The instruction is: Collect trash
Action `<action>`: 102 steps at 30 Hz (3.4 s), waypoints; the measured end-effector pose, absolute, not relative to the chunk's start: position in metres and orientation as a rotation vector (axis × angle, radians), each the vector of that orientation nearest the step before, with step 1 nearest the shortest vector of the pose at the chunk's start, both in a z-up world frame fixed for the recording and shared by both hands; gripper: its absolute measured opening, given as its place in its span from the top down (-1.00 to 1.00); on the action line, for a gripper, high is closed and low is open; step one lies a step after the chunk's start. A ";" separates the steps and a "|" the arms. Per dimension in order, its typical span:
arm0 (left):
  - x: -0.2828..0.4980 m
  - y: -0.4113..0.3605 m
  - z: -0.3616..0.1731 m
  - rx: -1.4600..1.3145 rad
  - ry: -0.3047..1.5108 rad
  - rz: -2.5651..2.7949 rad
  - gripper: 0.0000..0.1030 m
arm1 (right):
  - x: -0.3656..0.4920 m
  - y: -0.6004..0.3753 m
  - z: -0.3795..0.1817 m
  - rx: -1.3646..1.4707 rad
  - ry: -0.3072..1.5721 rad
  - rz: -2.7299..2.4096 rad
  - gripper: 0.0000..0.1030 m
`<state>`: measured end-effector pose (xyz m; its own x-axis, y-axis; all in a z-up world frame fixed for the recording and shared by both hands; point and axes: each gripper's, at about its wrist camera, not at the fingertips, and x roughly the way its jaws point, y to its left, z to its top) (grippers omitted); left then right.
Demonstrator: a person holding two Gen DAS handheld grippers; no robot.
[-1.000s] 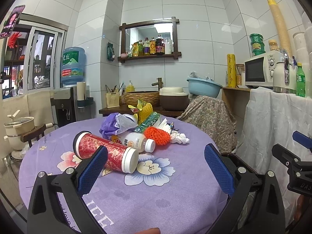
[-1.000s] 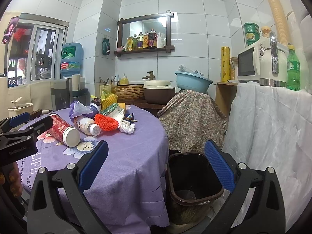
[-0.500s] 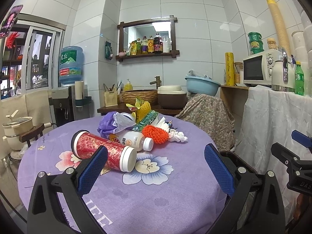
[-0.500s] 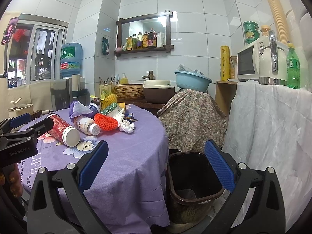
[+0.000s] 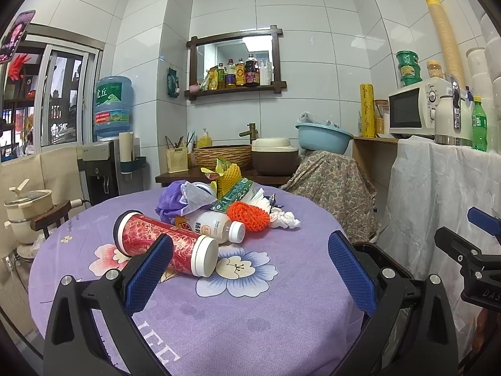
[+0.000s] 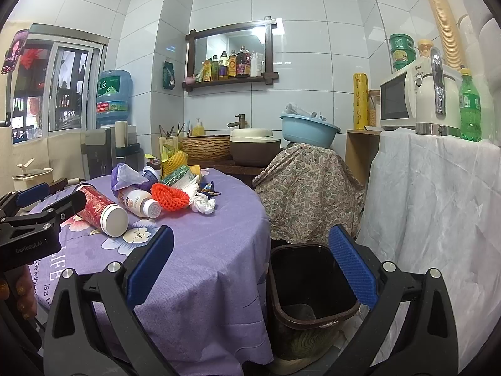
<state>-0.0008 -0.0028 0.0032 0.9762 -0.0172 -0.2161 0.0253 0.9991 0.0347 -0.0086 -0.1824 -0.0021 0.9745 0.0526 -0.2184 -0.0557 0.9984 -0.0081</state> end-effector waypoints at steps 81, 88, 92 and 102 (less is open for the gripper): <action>0.041 0.243 -0.010 -0.159 0.532 0.485 -0.90 | 0.215 0.190 -0.019 -0.867 0.701 0.910 -0.90; 0.044 0.252 -0.016 -0.170 0.555 0.477 -0.90 | 0.232 0.227 -0.043 -1.082 0.762 0.809 -0.68; 0.047 0.254 -0.020 -0.176 0.569 0.462 -0.90 | 0.237 0.233 -0.049 -1.112 0.782 0.798 -0.56; 0.062 0.256 -0.016 -0.166 0.579 0.402 -0.90 | 0.216 0.186 -0.009 -0.869 0.719 0.902 -0.55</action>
<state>0.0620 0.2562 -0.0159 0.7625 0.3213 -0.5615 -0.4134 0.9096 -0.0410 0.2157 0.1863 -0.0090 0.4427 0.3582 -0.8220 -0.8813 0.3426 -0.3253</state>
